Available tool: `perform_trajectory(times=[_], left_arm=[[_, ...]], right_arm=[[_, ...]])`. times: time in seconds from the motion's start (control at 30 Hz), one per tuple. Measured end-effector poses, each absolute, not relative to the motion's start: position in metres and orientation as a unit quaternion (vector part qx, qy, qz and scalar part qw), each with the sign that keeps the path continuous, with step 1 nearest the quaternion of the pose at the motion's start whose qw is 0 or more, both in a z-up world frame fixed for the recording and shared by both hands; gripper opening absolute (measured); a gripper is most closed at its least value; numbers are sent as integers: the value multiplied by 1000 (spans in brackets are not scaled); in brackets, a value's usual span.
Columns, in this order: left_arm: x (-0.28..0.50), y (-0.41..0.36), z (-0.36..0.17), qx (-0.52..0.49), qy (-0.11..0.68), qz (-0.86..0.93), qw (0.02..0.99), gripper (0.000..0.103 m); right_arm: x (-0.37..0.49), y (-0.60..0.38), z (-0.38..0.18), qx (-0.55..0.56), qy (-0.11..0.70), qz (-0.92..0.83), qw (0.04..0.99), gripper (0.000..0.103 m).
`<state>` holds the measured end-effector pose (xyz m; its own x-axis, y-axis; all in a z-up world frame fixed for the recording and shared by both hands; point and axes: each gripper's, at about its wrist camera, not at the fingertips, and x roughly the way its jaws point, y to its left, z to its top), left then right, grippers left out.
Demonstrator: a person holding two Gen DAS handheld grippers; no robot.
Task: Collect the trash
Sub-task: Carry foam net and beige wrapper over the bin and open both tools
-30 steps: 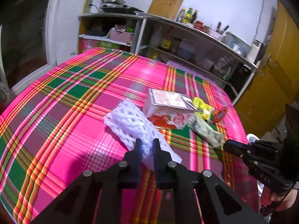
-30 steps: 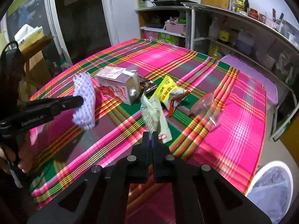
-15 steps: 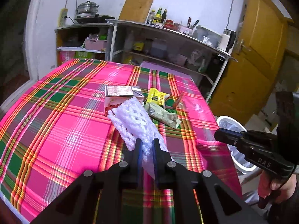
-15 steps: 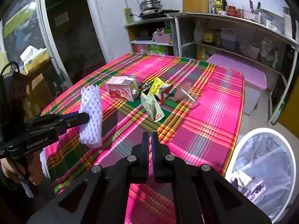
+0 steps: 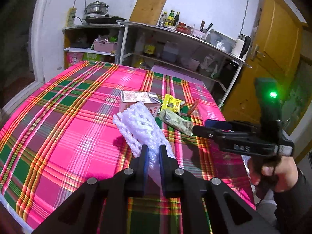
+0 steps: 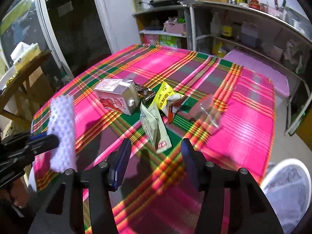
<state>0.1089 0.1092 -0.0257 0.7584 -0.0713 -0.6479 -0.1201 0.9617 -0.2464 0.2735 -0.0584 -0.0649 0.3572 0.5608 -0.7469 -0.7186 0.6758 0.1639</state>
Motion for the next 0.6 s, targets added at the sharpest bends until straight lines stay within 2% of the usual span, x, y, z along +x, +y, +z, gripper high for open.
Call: perform_trajectory(times=[0.17, 0.2, 0.23, 0.27, 0.37, 0.6], left_arm=[[115, 115, -33, -142, 353, 15, 925, 10], [117, 116, -34, -142, 355, 15, 924, 10], [117, 117, -35, -143, 356, 14, 923, 10], [118, 117, -37, -143, 357, 14, 923, 10], [120, 118, -39, -144, 361, 15, 921, 10], [117, 115, -37, -140, 359, 11, 923, 10]], right_arm=[[289, -44, -81, -104, 434, 386, 807, 54], [288, -44, -82, -106, 429, 387, 809, 50], [288, -42, -81, -108, 428, 388, 809, 44], [287, -41, -81, -109, 429, 392, 806, 29], [277, -40, -78, -120, 421, 397, 807, 16], [247, -57, -61, -105, 399, 403, 817, 12]])
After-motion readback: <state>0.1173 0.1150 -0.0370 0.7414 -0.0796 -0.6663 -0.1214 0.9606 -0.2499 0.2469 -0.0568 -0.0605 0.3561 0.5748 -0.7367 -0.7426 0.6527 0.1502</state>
